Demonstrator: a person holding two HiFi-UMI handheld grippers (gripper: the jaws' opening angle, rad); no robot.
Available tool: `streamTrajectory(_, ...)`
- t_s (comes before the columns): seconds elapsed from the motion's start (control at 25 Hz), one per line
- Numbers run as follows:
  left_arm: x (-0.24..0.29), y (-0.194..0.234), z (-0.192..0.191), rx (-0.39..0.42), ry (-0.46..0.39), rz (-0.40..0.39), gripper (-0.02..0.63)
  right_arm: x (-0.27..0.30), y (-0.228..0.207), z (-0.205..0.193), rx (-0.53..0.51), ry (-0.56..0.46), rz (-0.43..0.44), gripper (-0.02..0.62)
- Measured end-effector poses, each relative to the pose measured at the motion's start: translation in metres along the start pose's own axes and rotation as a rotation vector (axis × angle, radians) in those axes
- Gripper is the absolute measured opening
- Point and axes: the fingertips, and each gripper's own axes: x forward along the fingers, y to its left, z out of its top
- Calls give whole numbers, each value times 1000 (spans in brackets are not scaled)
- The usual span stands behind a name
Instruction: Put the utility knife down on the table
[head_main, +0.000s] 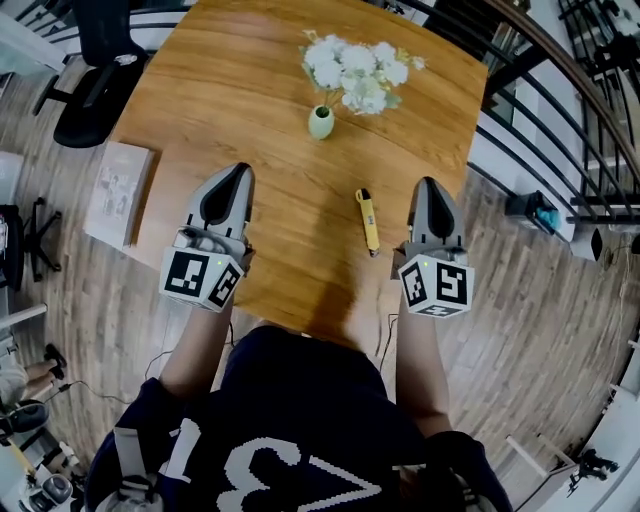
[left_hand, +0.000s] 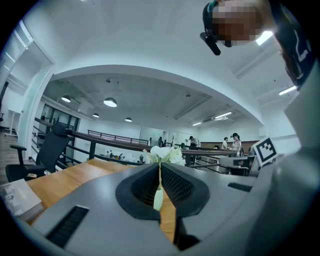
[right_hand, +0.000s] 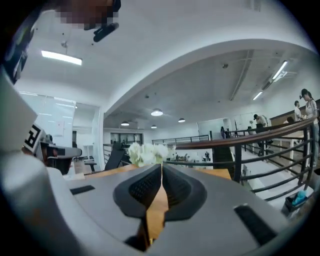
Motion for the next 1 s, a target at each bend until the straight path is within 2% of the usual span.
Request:
streamTrajectory(0.24, -4, -10, 41, 53, -84, -2, 23, -28, 7, 76, -25, -139, 17, 29)
streamTrajectory(0.4, -4, -21, 63, 62, -135, -20, 23, -44, 12, 110, -16, -213, 34, 28)
streamTrajectory(0.72, -11, -41, 85, 92, -182, -58, 23, -57, 23, 135, -8, -264, 76, 26)
streamTrajectory(1.0, -9, -42, 85, 69, -191, -41, 23, -61, 23, 142, -21, -277, 88, 26)
